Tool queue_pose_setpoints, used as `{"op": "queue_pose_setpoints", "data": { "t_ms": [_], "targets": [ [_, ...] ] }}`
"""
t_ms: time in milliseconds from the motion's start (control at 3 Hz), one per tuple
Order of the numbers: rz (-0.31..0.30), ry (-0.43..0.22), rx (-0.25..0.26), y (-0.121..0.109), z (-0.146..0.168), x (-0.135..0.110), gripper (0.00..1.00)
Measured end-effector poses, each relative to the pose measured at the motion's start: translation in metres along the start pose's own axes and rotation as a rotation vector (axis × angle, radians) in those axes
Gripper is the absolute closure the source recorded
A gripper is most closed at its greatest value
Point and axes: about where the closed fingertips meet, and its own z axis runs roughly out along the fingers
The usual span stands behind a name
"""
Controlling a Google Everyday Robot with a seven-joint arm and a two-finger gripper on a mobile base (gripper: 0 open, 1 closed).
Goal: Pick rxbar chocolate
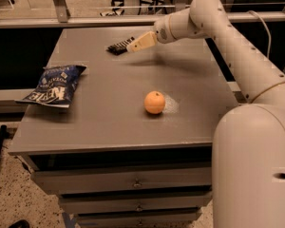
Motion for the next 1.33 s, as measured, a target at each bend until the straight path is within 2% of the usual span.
{"op": "queue_pose_setpoints", "data": {
  "t_ms": [667,1333],
  "targets": [
    [0.013,0.036,0.024,0.0,0.045,0.005,0.0],
    [0.034,-0.009,-0.007,0.014,0.07,-0.001,0.0]
  ]
}}
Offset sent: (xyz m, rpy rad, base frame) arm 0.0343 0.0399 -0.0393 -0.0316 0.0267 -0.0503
